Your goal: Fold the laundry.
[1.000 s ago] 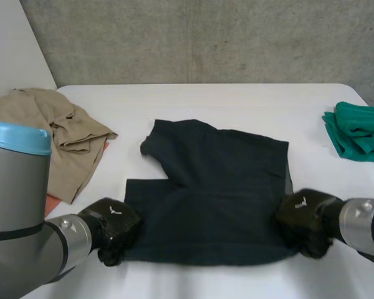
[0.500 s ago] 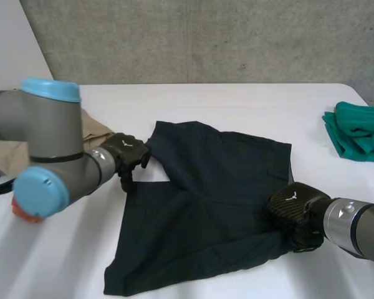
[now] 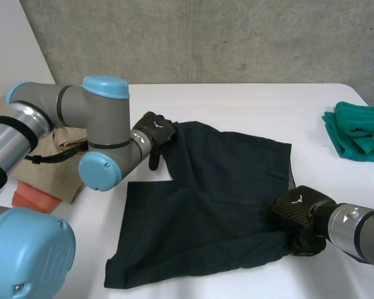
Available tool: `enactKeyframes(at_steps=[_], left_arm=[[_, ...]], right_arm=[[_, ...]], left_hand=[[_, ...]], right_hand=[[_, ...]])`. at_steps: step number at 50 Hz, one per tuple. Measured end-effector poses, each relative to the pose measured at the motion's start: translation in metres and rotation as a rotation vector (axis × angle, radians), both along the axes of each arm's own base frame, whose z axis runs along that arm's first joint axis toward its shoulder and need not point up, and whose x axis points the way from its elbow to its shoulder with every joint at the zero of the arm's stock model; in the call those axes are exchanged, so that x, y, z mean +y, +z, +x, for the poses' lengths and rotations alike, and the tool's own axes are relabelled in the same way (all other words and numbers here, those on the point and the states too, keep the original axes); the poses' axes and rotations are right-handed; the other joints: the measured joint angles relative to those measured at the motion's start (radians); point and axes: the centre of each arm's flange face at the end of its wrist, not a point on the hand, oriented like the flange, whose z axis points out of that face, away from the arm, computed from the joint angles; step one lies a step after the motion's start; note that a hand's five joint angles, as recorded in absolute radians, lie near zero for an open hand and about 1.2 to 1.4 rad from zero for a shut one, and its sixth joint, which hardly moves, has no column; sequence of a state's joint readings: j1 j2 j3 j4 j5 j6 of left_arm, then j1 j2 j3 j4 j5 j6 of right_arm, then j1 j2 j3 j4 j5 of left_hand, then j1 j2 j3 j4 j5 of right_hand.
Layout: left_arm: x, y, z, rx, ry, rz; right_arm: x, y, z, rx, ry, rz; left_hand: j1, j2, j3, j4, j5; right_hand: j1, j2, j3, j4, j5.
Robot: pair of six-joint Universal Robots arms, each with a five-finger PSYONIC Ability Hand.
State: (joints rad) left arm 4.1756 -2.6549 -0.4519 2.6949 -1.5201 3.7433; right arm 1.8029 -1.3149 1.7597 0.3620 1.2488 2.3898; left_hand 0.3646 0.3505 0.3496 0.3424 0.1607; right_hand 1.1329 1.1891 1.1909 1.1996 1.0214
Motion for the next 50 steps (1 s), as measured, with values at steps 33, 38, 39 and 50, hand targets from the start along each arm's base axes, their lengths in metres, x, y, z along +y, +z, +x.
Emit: enactKeyframes(at_steps=[33, 38, 39, 50], left_arm=[[0.003, -0.043, -0.028, -0.176, -0.176, -0.157], [0.001, -0.038, -0.027, -0.216, -0.155, -0.199], [0.001, -0.038, -0.027, -0.216, -0.155, -0.199], [0.012, -0.008, 0.012, -0.429, 0.019, -0.179]], right_arm=[[-0.003, 0.000, -0.001, -0.026, 0.001, 0.002], [-0.005, 0.000, -0.003, -0.029, -0.005, 0.000], [-0.005, 0.000, -0.003, -0.029, -0.005, 0.000], [-0.001, 0.001, 0.000, -0.031, 0.010, 0.005]], left_hand=[[0.503, 0.508, 0.507, 0.515, 0.516], [0.809, 0.843, 0.839, 0.849, 0.825], [0.809, 0.843, 0.839, 0.849, 0.825], [0.809, 0.844, 0.839, 0.849, 0.825]], right_hand=[[0.000, 0.000, 0.000, 0.000, 0.000], [0.000, 0.000, 0.000, 0.000, 0.000], [0.000, 0.000, 0.000, 0.000, 0.000], [0.000, 0.000, 0.000, 0.000, 0.000]])
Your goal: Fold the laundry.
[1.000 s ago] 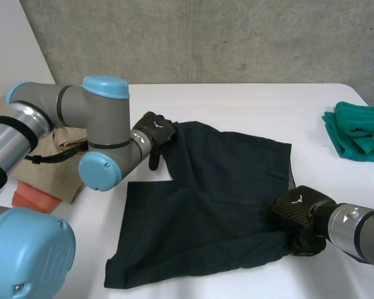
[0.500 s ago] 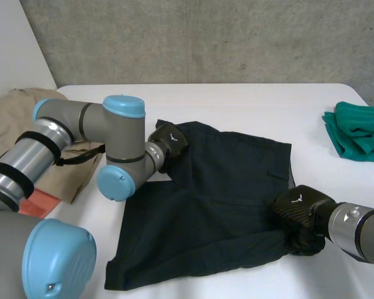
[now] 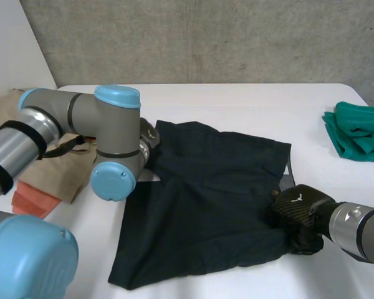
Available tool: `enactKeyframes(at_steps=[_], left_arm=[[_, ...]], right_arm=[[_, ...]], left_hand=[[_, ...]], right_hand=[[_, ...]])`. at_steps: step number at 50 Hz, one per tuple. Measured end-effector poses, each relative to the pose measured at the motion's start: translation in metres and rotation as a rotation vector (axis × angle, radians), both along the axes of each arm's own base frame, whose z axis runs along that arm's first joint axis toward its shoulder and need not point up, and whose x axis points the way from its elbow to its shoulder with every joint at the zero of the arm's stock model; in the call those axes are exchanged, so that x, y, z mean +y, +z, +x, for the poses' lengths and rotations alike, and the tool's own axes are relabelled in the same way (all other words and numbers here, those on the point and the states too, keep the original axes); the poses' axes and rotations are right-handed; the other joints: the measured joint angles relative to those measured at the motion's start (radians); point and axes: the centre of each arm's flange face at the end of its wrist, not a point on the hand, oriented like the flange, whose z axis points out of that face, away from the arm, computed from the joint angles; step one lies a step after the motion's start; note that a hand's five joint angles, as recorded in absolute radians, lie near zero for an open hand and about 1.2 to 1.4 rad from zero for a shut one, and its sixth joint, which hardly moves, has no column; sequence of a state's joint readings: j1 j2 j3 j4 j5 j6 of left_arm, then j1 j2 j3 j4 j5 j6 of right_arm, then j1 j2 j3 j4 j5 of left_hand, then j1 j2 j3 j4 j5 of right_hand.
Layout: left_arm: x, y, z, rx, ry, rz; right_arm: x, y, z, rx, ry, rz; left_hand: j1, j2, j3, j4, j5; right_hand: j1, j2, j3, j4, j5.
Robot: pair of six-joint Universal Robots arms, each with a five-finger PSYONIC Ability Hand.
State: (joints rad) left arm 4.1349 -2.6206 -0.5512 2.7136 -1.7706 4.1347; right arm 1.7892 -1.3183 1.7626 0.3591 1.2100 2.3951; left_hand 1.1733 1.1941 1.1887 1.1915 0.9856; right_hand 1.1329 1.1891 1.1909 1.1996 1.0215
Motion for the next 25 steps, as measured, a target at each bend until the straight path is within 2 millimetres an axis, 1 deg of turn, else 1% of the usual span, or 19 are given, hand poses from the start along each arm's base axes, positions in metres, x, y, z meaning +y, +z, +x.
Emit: enactKeyframes(at_steps=[4, 6, 8, 9, 10, 11, 12, 14, 17, 19, 20, 21, 22, 23, 24, 25], left_arm=[[0.006, 0.000, 0.005, -0.008, 0.002, 0.033], [0.008, 0.001, 0.006, -0.002, 0.002, 0.045], [0.011, 0.006, 0.007, 0.019, 0.012, 0.055], [0.011, 0.009, 0.008, 0.029, 0.018, 0.055], [0.011, 0.018, 0.010, 0.054, 0.037, 0.053], [0.011, 0.023, 0.012, 0.070, 0.050, 0.051], [0.011, 0.027, 0.013, 0.084, 0.061, 0.050], [0.012, 0.044, 0.020, 0.140, 0.102, 0.046], [0.018, 0.071, 0.034, 0.244, 0.167, 0.061], [0.025, 0.084, 0.043, 0.303, 0.197, 0.081], [0.027, 0.086, 0.045, 0.316, 0.202, 0.087], [0.036, 0.095, 0.052, 0.364, 0.221, 0.112], [0.042, 0.099, 0.056, 0.393, 0.231, 0.133], [0.053, 0.103, 0.062, 0.432, 0.242, 0.167], [0.056, 0.104, 0.063, 0.441, 0.244, 0.177], [0.065, 0.105, 0.068, 0.466, 0.249, 0.208]], right_arm=[[0.002, 0.000, 0.002, 0.000, 0.006, 0.003], [0.003, 0.001, 0.002, -0.002, 0.007, 0.002], [0.004, 0.002, 0.003, -0.007, 0.006, 0.000], [0.005, 0.003, 0.004, -0.009, 0.006, -0.001], [0.005, 0.004, 0.004, -0.014, 0.004, -0.003], [0.006, 0.005, 0.005, -0.017, 0.003, -0.005], [0.006, 0.005, 0.005, -0.019, 0.002, -0.005], [0.007, 0.008, 0.006, -0.031, -0.003, -0.011], [0.007, 0.011, 0.007, -0.054, -0.014, -0.024], [0.006, 0.013, 0.008, -0.068, -0.023, -0.032], [0.006, 0.013, 0.008, -0.072, -0.026, -0.034], [0.005, 0.015, 0.008, -0.085, -0.036, -0.041], [0.003, 0.016, 0.009, -0.097, -0.046, -0.046], [0.001, 0.017, 0.009, -0.111, -0.059, -0.050], [0.001, 0.017, 0.009, -0.117, -0.064, -0.052], [-0.001, 0.018, 0.009, -0.131, -0.078, -0.054]], left_hand=[[-0.012, -0.006, -0.005, -0.003, -0.004], [-0.281, -0.245, -0.243, -0.243, -0.238], [-0.691, -0.646, -0.624, -0.632, -0.610], [-0.691, -0.646, -0.624, -0.632, -0.610], [-0.828, -0.804, -0.797, -0.800, -0.771], [-0.882, -0.883, -0.874, -0.886, -0.855], [-0.882, -0.883, -0.874, -0.886, -0.855], [-0.888, -0.905, -0.904, -0.913, -0.885], [-0.885, -0.904, -0.902, -0.910, -0.881], [-0.885, -0.901, -0.901, -0.908, -0.878], [-0.885, -0.901, -0.901, -0.908, -0.878], [-0.870, -0.883, -0.881, -0.882, -0.850], [-0.840, -0.860, -0.856, -0.855, -0.824], [-0.815, -0.839, -0.836, -0.835, -0.803], [-0.815, -0.839, -0.836, -0.835, -0.803], [-0.785, -0.813, -0.806, -0.805, -0.773]], right_hand=[[0.000, 0.000, 0.000, 0.000, 0.000], [0.000, 0.000, 0.000, 0.000, 0.000], [0.000, 0.000, 0.000, 0.000, 0.000], [0.000, 0.000, 0.000, 0.000, 0.000], [0.000, 0.000, 0.000, 0.000, 0.000], [0.000, 0.000, 0.000, 0.000, 0.000], [0.000, 0.000, 0.000, 0.000, 0.000], [0.000, 0.000, 0.000, 0.000, 0.000], [0.000, 0.000, 0.000, 0.000, 0.000], [0.000, 0.000, 0.000, 0.000, 0.000], [0.000, 0.000, 0.000, 0.000, 0.000], [0.000, 0.000, 0.000, 0.000, 0.000], [0.000, 0.000, 0.000, 0.000, 0.000], [0.000, 0.000, 0.000, 0.000, 0.000], [0.000, 0.000, 0.000, 0.000, 0.000], [0.000, 0.000, 0.000, 0.000, 0.000]])
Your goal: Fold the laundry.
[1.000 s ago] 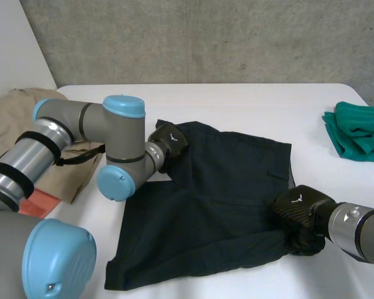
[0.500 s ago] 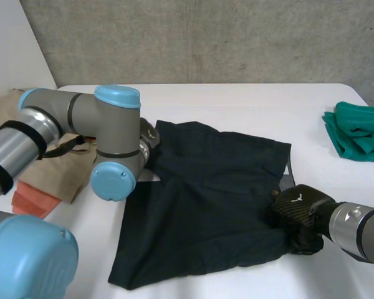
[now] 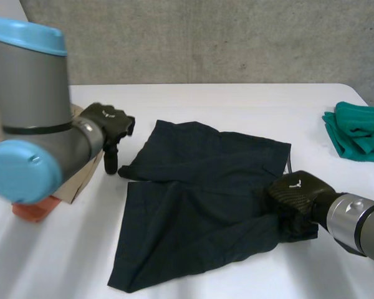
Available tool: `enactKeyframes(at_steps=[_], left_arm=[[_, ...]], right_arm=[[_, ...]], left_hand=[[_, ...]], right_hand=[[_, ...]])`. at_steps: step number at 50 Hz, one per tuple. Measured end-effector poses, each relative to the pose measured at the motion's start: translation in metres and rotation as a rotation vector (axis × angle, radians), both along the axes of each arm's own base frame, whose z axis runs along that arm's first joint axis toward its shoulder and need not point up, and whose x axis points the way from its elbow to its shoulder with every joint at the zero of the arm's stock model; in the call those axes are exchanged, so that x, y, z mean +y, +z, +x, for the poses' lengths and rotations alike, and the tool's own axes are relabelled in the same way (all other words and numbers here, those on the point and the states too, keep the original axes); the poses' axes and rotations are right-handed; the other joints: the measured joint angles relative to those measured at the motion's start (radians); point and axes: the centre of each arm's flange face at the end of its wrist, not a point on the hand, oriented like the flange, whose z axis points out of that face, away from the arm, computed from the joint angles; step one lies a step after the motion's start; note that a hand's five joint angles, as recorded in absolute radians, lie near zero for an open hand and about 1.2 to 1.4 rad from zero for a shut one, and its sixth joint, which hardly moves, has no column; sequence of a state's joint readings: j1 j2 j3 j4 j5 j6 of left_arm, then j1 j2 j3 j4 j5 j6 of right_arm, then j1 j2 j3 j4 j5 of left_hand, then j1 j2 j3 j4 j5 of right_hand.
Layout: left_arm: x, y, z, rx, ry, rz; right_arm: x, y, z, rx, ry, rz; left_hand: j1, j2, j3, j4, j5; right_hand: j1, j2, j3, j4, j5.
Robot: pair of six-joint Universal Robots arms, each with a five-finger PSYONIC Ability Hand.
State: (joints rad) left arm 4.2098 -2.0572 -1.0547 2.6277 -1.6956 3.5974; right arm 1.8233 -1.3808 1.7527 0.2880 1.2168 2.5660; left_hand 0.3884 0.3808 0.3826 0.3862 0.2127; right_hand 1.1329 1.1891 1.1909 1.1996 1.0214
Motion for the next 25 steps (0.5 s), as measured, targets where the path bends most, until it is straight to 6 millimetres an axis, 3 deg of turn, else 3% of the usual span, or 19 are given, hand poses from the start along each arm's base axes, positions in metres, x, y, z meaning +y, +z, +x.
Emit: enactKeyframes(at_steps=[5, 12, 18, 23, 25], left_arm=[[0.054, -0.016, 0.014, 0.068, -0.039, 0.167], [0.107, -0.045, 0.019, 0.059, -0.123, 0.286], [0.125, -0.060, 0.012, 0.033, -0.171, 0.279], [0.119, -0.075, 0.004, -0.008, -0.155, 0.252], [0.116, -0.080, 0.000, -0.023, -0.151, 0.248]], right_arm=[[-0.013, 0.004, -0.003, -0.077, -0.095, -0.003], [-0.028, 0.005, -0.008, -0.138, -0.208, -0.003], [-0.032, 0.003, -0.011, -0.146, -0.245, 0.001], [-0.033, 0.002, -0.013, -0.143, -0.254, 0.004], [-0.033, 0.002, -0.015, -0.141, -0.257, 0.006]], left_hand=[[0.031, 0.039, 0.041, 0.040, 0.040], [0.030, 0.037, 0.038, 0.038, 0.036], [0.028, 0.037, 0.038, 0.032, 0.032], [0.040, 0.047, 0.048, 0.043, 0.044], [0.185, 0.181, 0.169, 0.167, 0.166]], right_hand=[[0.000, 0.000, 0.000, 0.000, 0.000], [0.000, 0.000, 0.000, 0.000, 0.000], [0.000, 0.000, 0.000, 0.000, 0.000], [0.000, 0.000, 0.000, 0.000, 0.000], [0.000, 0.000, 0.000, 0.000, 0.000]])
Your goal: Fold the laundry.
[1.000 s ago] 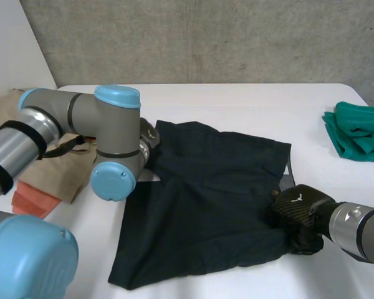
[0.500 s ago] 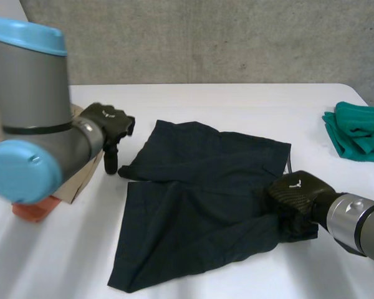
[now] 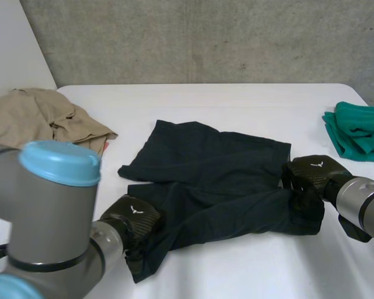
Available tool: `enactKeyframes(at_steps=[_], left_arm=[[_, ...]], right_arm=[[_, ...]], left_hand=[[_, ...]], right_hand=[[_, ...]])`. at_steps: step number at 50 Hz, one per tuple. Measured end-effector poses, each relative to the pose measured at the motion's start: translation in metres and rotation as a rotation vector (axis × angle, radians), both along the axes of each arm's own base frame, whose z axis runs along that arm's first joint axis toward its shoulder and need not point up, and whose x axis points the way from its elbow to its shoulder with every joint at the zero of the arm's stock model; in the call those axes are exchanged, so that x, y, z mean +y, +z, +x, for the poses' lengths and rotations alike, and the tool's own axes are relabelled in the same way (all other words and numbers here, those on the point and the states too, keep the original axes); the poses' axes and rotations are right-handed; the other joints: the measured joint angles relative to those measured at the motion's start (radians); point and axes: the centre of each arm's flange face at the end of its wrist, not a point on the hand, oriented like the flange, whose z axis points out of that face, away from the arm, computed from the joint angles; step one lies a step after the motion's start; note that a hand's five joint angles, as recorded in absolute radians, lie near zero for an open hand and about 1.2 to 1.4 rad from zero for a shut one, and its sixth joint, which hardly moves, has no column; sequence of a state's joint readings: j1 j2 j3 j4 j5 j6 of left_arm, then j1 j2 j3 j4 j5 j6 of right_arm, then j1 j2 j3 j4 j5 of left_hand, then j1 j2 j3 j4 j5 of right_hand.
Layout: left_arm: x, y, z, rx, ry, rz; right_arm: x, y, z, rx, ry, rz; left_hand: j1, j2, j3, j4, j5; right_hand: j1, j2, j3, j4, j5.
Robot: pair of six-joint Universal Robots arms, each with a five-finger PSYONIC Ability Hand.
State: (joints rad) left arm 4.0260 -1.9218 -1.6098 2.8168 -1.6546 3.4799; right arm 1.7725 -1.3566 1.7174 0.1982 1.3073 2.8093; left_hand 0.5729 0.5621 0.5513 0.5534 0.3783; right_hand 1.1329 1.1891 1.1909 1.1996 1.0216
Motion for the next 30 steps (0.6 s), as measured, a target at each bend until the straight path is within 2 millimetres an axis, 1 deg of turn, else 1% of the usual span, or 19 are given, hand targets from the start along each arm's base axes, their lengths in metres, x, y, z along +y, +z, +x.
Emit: enactKeyframes(at_steps=[1, 2, 3, 4, 5, 12, 16, 19, 20, 22, 24, 25, 27, 30], left_arm=[[-0.001, -0.003, -0.002, -0.005, 0.000, -0.002], [-0.003, -0.006, -0.005, -0.011, -0.002, -0.004], [-0.003, -0.007, -0.006, -0.013, -0.002, -0.005], [-0.005, -0.010, -0.008, -0.016, -0.004, -0.007], [-0.006, -0.013, -0.011, -0.018, -0.005, -0.008], [-0.008, -0.019, -0.017, -0.006, -0.009, 0.001], [-0.002, -0.016, -0.014, -0.012, -0.036, 0.028], [0.007, -0.012, -0.008, -0.042, -0.074, 0.059], [0.014, -0.010, -0.003, -0.073, -0.107, 0.083], [0.024, -0.007, 0.004, -0.122, -0.155, 0.117], [0.029, -0.005, 0.008, -0.154, -0.183, 0.135], [0.033, -0.002, 0.013, -0.191, -0.214, 0.151], [0.032, 0.001, 0.016, -0.217, -0.233, 0.153], [0.024, 0.006, 0.017, -0.224, -0.236, 0.128]], right_arm=[[0.000, 0.000, 0.000, 0.001, -0.001, 0.001], [0.000, 0.000, -0.001, 0.002, -0.003, 0.003], [0.000, 0.000, -0.002, 0.002, -0.004, 0.004], [0.000, 0.000, -0.002, 0.003, -0.006, 0.007], [0.000, 0.000, -0.003, 0.005, -0.007, 0.011], [0.005, 0.002, -0.007, 0.036, 0.013, 0.041], [0.017, 0.004, -0.009, 0.109, 0.092, 0.073], [0.029, 0.005, -0.012, 0.185, 0.171, 0.110], [0.039, 0.004, -0.016, 0.258, 0.249, 0.152], [0.050, 0.002, -0.021, 0.337, 0.341, 0.201], [0.056, 0.002, -0.024, 0.382, 0.399, 0.228], [0.060, 0.002, -0.027, 0.425, 0.462, 0.251], [0.061, 0.001, -0.029, 0.450, 0.500, 0.256], [0.055, 0.001, -0.028, 0.454, 0.499, 0.238]], left_hand=[[0.173, 0.157, 0.148, 0.150, 0.147], [0.413, 0.378, 0.386, 0.388, 0.382], [0.430, 0.398, 0.405, 0.408, 0.401], [0.528, 0.534, 0.539, 0.543, 0.536], [0.570, 0.608, 0.607, 0.613, 0.606], [0.570, 0.631, 0.634, 0.640, 0.621], [0.570, 0.631, 0.634, 0.640, 0.621], [0.570, 0.631, 0.634, 0.640, 0.621], [0.570, 0.631, 0.634, 0.640, 0.621], [0.570, 0.631, 0.634, 0.640, 0.621], [0.570, 0.631, 0.634, 0.641, 0.621], [0.570, 0.631, 0.634, 0.641, 0.621], [0.570, 0.631, 0.634, 0.641, 0.621], [0.570, 0.631, 0.634, 0.641, 0.621]], right_hand=[[0.000, 0.000, 0.000, 0.000, 0.000], [0.000, 0.000, 0.000, 0.000, 0.000], [0.000, 0.000, 0.000, 0.000, 0.000], [0.000, 0.000, 0.000, 0.000, 0.000], [0.000, 0.000, 0.000, 0.000, 0.000], [0.000, 0.000, 0.000, 0.000, 0.000], [0.000, 0.000, 0.000, 0.000, 0.000], [0.000, 0.000, 0.000, 0.000, 0.000], [0.000, 0.000, 0.000, 0.000, 0.000], [0.000, 0.000, 0.000, 0.000, 0.000], [0.000, 0.000, 0.000, 0.000, 0.000], [0.000, 0.000, 0.000, 0.000, 0.000], [0.000, 0.000, 0.000, 0.000, 0.000], [0.000, 0.000, 0.000, 0.000, 0.000]])
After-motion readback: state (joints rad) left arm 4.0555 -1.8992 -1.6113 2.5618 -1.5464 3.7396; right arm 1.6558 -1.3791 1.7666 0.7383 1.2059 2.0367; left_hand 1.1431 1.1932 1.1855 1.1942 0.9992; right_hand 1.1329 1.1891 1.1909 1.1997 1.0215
